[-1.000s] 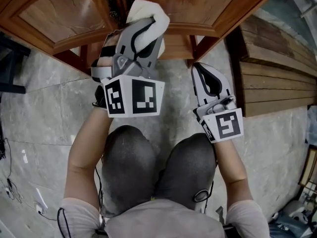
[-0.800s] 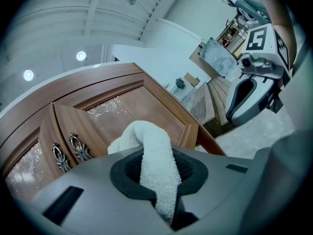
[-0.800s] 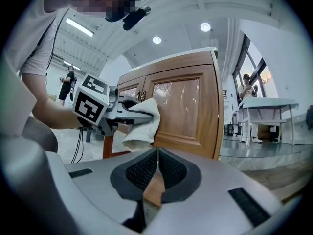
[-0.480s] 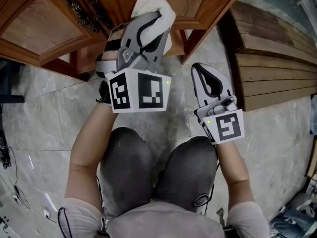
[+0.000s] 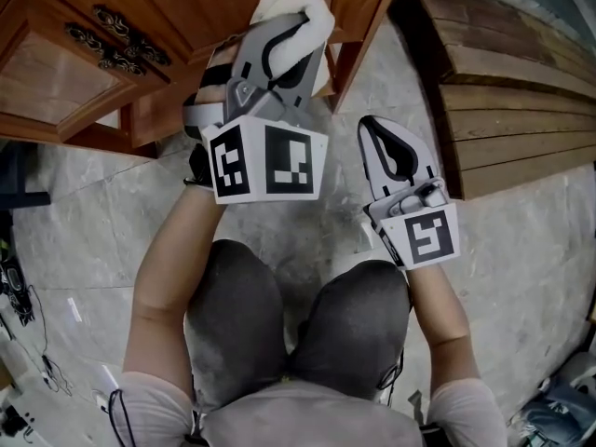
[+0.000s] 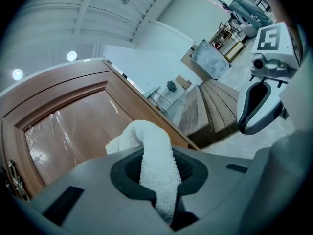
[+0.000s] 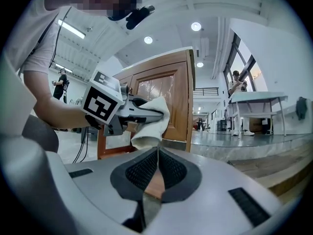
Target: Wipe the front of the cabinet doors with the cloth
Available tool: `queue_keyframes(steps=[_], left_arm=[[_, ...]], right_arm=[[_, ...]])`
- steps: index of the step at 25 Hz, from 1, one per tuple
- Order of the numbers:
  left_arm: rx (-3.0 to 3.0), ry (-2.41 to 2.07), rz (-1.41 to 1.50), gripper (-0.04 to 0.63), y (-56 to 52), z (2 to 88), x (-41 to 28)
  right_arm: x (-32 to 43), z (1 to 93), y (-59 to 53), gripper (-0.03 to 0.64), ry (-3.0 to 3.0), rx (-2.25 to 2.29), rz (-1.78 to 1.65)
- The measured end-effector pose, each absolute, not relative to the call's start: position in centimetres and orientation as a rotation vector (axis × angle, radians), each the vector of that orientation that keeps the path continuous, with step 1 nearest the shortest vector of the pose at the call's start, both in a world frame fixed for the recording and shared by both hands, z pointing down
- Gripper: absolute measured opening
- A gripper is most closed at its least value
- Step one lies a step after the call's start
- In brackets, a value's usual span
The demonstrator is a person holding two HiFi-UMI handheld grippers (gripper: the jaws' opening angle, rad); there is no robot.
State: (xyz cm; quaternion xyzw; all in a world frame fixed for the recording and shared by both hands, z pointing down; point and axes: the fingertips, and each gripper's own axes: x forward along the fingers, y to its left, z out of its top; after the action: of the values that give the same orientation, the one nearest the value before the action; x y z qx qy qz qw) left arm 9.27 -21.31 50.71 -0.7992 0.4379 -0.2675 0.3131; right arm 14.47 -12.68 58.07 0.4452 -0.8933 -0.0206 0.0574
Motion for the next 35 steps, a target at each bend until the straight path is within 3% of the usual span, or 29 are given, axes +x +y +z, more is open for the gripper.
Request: queue_keyframes(steps=[21,35], left_arm=[[-2.224,0.986,-0.586,0.073,-22.6,52.6,16.8],[-2.312,0.996,-0.791,0.072,-16.0,46.4,8.7]], right_arm=[[18.3,60.8,-14.4,0.038,-2.633,1.461,0.021],[12.1,49.5,-11.4,0.038,-2.604,1.416,0.275]])
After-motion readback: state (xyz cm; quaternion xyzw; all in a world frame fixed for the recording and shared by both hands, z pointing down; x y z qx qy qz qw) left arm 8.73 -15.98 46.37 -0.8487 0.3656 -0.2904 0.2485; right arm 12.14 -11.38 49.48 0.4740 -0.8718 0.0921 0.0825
